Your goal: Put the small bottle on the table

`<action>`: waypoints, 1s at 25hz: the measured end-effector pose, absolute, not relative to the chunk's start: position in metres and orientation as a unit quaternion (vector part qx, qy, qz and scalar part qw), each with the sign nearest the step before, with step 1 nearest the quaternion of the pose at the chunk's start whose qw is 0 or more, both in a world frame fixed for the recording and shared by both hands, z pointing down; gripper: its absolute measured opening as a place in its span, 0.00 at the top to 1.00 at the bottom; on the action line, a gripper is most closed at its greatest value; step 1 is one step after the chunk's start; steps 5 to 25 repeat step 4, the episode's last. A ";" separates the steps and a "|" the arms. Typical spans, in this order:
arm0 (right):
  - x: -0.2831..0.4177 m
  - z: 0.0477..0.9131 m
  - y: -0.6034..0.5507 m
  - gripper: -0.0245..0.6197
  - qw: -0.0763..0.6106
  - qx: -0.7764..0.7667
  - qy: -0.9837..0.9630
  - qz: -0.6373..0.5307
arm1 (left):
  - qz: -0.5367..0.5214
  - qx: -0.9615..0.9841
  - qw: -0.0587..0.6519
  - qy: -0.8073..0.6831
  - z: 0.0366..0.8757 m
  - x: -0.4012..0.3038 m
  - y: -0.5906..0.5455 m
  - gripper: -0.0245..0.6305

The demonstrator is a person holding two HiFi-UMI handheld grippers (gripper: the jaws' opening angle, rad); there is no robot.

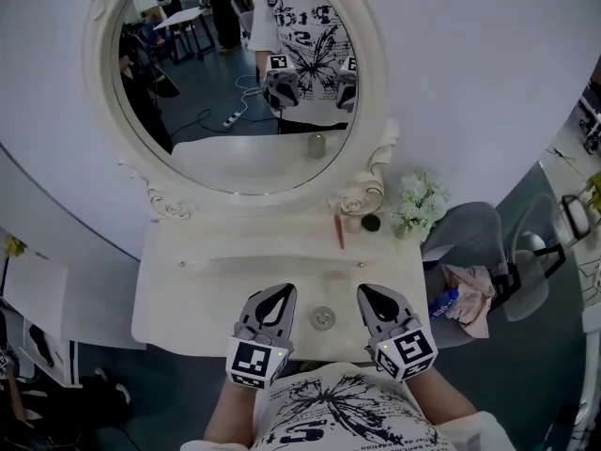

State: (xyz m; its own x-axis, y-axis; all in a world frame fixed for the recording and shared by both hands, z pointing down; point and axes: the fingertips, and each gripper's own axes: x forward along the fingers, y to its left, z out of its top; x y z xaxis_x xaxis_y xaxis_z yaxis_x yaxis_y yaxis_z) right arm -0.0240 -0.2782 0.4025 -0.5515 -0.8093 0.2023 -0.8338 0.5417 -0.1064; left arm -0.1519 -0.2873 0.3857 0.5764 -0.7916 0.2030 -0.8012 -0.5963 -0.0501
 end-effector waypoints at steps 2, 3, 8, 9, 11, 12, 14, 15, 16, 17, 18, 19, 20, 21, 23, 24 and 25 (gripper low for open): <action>-0.022 0.404 -0.280 0.94 0.070 0.474 -0.872 0.094 | 0.099 0.886 0.023 -0.451 0.384 -0.151 -0.290 0.93; -0.021 0.405 -0.281 0.94 0.073 0.478 -0.871 0.093 | 0.097 0.886 0.024 -0.452 0.383 -0.151 -0.292 0.93; -0.020 0.406 -0.283 0.94 0.077 0.481 -0.869 0.093 | 0.095 0.886 0.024 -0.453 0.382 -0.150 -0.293 0.93; -0.020 0.406 -0.283 0.94 0.077 0.481 -0.869 0.093 | 0.095 0.886 0.024 -0.453 0.382 -0.150 -0.293 0.93; -0.020 0.406 -0.283 0.94 0.077 0.481 -0.869 0.093 | 0.095 0.886 0.024 -0.453 0.382 -0.150 -0.293 0.93; -0.020 0.406 -0.283 0.94 0.077 0.481 -0.869 0.093 | 0.095 0.886 0.024 -0.453 0.382 -0.150 -0.293 0.93; -0.020 0.406 -0.283 0.94 0.077 0.481 -0.869 0.093 | 0.095 0.886 0.024 -0.453 0.382 -0.150 -0.293 0.93; -0.020 0.406 -0.283 0.94 0.077 0.481 -0.869 0.093 | 0.095 0.886 0.024 -0.453 0.382 -0.150 -0.293 0.93; -0.020 0.406 -0.283 0.94 0.077 0.481 -0.869 0.093 | 0.095 0.886 0.024 -0.453 0.382 -0.150 -0.293 0.93; -0.020 0.406 -0.283 0.94 0.077 0.481 -0.869 0.093 | 0.095 0.886 0.024 -0.453 0.382 -0.150 -0.293 0.93; -0.020 0.406 -0.283 0.94 0.077 0.481 -0.869 0.093 | 0.095 0.886 0.024 -0.453 0.382 -0.150 -0.293 0.93; -0.020 0.406 -0.283 0.94 0.077 0.481 -0.869 0.093 | 0.095 0.886 0.024 -0.453 0.382 -0.150 -0.293 0.93; -0.020 0.406 -0.283 0.94 0.077 0.481 -0.869 0.093 | 0.095 0.886 0.024 -0.453 0.382 -0.150 -0.293 0.93; -0.020 0.406 -0.283 0.94 0.077 0.481 -0.869 0.093 | 0.095 0.886 0.024 -0.453 0.382 -0.150 -0.293 0.93; -0.020 0.406 -0.283 0.94 0.077 0.481 -0.869 0.093 | 0.095 0.886 0.024 -0.453 0.382 -0.150 -0.293 0.93; -0.020 0.406 -0.283 0.94 0.077 0.481 -0.869 0.093 | 0.095 0.886 0.024 -0.453 0.382 -0.150 -0.293 0.93; -0.020 0.406 -0.283 0.94 0.077 0.481 -0.869 0.093 | 0.095 0.886 0.024 -0.453 0.382 -0.150 -0.293 0.93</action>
